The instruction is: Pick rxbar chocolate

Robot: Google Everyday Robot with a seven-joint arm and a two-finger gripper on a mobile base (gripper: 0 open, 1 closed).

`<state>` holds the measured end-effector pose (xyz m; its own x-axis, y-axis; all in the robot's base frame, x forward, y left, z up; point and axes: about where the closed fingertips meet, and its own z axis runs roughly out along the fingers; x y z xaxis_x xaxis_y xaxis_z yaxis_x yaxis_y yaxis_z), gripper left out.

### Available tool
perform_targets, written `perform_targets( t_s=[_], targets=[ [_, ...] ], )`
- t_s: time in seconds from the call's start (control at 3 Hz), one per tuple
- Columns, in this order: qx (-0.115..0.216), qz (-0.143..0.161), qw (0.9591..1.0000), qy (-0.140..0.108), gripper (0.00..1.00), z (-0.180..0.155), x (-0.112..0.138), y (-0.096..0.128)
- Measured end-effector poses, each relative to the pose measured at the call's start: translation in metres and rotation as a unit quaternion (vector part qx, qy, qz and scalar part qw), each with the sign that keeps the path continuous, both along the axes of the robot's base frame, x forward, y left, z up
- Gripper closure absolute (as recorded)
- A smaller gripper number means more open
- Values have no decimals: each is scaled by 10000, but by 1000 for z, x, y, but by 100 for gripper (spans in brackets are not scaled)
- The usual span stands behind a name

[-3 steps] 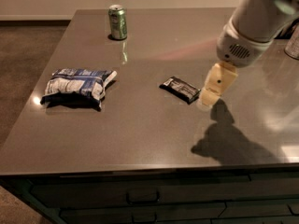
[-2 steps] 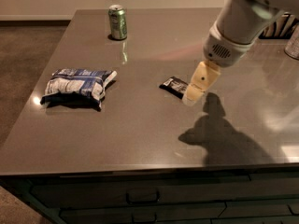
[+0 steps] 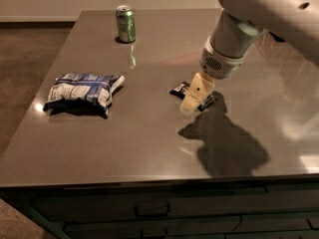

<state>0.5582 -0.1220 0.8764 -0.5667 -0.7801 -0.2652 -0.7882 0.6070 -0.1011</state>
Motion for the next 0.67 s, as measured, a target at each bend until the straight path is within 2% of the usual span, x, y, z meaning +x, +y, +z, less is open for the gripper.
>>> perform_targets(
  t_s=[0.67],
  targets=[
    [-75, -86, 9997, 202, 2, -22, 17, -1]
  ],
)
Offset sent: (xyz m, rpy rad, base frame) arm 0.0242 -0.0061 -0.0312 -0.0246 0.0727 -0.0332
